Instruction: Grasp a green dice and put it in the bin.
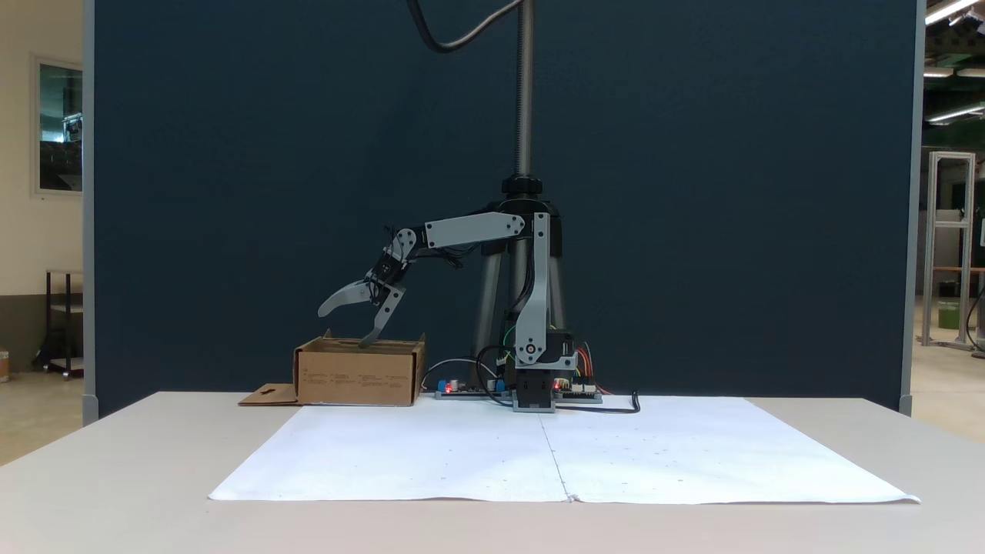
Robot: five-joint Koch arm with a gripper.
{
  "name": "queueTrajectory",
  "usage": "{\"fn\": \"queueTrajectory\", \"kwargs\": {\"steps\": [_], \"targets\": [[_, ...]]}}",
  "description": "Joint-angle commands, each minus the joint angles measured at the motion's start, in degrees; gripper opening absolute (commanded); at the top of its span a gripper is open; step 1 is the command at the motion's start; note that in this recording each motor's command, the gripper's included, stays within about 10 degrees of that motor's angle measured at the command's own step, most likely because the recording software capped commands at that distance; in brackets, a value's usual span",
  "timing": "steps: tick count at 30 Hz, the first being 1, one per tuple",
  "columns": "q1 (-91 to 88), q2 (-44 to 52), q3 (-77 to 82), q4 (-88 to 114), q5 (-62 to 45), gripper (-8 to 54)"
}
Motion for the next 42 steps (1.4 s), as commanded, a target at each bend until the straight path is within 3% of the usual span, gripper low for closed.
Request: {"fn": "queueTrajectory", "kwargs": {"steps": [1, 8, 12, 25, 42], "targets": [[-1.7, 1.7, -0.7, -3.6, -0.7, 43.6], [-9.9, 3.6, -8.7, -10.5, 17.3, 42.1], [-16.7, 8.0, -9.2, -10.3, 22.4, 42.1], [-46.1, 19.4, -4.7, -10.3, 22.2, 42.6], [-96.2, 44.6, 31.6, -17.9, 22.1, 43.6]]}}
